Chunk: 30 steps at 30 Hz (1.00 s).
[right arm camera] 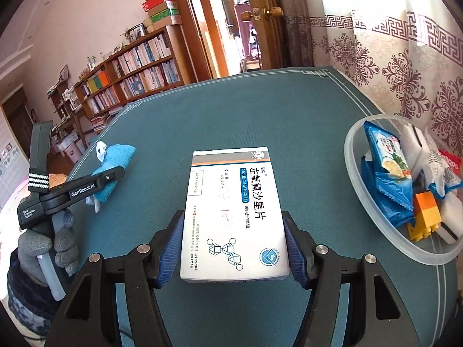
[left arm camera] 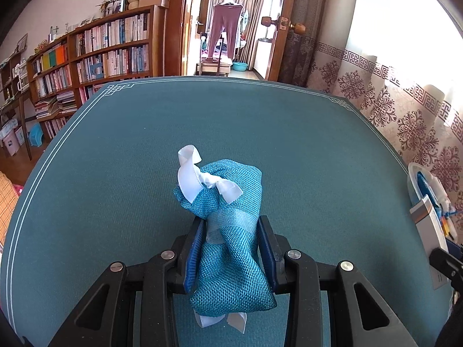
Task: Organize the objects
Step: 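Lift and carry the white box toward the bowl with the right gripper while the left holds the bundle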
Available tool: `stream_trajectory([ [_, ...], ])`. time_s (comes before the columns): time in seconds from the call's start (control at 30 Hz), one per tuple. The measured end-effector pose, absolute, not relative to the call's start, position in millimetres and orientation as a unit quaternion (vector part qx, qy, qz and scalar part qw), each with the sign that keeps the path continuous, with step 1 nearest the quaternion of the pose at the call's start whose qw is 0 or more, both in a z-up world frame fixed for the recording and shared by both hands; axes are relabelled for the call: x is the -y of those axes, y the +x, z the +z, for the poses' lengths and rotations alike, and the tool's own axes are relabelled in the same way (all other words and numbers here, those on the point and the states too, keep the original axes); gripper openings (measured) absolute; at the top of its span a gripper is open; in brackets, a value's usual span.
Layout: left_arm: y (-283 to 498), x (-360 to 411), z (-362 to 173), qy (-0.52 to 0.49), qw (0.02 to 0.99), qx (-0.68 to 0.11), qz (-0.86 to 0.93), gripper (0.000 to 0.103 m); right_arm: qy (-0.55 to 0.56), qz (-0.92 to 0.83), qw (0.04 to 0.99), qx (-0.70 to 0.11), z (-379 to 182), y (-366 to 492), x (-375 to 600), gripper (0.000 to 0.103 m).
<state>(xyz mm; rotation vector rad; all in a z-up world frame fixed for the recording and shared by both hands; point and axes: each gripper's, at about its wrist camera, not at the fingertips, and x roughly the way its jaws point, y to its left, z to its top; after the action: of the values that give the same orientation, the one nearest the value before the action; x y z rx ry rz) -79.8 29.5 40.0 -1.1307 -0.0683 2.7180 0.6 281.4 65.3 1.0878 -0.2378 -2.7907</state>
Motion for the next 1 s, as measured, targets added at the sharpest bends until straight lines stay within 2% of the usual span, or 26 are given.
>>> stream_trajectory([
  [1.0, -45.0, -135.6, 54.6, -0.388, 0.207, -0.024, 0.898, 0.038, 0.292, -0.942, -0.101, 0.130, 102.9, 18.5, -443.2, 0.065],
])
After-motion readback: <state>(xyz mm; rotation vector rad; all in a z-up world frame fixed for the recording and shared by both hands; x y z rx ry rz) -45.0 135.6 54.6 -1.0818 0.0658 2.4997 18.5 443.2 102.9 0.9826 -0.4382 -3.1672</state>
